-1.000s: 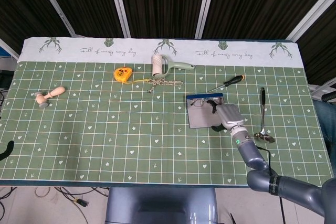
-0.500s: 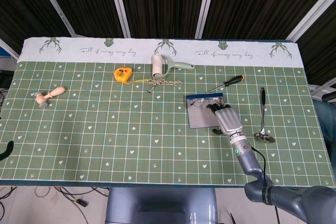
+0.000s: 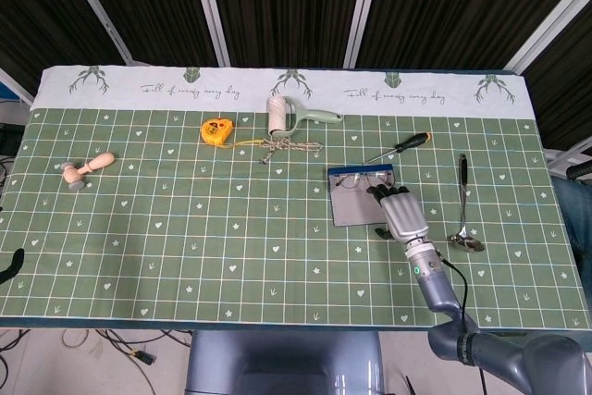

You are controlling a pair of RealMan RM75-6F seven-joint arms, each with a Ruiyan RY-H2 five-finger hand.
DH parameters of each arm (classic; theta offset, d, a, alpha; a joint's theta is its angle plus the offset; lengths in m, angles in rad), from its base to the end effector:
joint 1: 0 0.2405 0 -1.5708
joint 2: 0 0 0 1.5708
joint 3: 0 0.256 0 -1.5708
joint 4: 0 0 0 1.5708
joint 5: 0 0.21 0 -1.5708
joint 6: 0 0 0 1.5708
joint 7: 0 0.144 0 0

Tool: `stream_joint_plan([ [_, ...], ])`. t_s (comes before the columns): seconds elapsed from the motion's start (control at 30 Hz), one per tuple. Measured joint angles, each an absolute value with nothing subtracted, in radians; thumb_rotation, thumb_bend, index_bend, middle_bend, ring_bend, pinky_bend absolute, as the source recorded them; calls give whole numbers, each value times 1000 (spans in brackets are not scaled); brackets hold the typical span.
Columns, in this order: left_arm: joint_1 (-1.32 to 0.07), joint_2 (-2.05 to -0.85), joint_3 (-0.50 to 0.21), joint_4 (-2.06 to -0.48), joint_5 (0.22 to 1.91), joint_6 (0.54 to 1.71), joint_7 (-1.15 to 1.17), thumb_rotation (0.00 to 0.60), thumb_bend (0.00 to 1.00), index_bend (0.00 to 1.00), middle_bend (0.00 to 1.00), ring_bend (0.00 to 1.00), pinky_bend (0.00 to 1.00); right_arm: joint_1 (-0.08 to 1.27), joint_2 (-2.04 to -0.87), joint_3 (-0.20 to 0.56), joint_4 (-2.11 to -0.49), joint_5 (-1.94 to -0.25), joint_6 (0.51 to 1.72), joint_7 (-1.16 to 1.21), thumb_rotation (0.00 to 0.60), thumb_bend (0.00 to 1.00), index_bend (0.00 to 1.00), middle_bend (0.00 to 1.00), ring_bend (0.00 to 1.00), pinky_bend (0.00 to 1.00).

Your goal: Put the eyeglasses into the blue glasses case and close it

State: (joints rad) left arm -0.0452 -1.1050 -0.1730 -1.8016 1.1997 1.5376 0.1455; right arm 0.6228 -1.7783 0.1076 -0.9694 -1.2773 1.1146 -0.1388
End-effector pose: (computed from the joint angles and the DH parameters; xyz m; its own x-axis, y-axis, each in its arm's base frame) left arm -0.3096 0.1843 0.1823 0.3455 -0.1043 0.9326 0.9059 0.2963 -0.3025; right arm -0.2346 -0.3470 -0.0362 0.4940 -0.1090 0.8626 -0.8538 -0.2481 0.4577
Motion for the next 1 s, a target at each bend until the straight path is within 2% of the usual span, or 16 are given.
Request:
stream_joint_plan([
  [1.0,-44,-1106,-174,-1801,1199,1540,145,600,293,221,0,0,0,602,-1812,137,-922,-1317,1107,-121,600,242,345,317,397,368],
])
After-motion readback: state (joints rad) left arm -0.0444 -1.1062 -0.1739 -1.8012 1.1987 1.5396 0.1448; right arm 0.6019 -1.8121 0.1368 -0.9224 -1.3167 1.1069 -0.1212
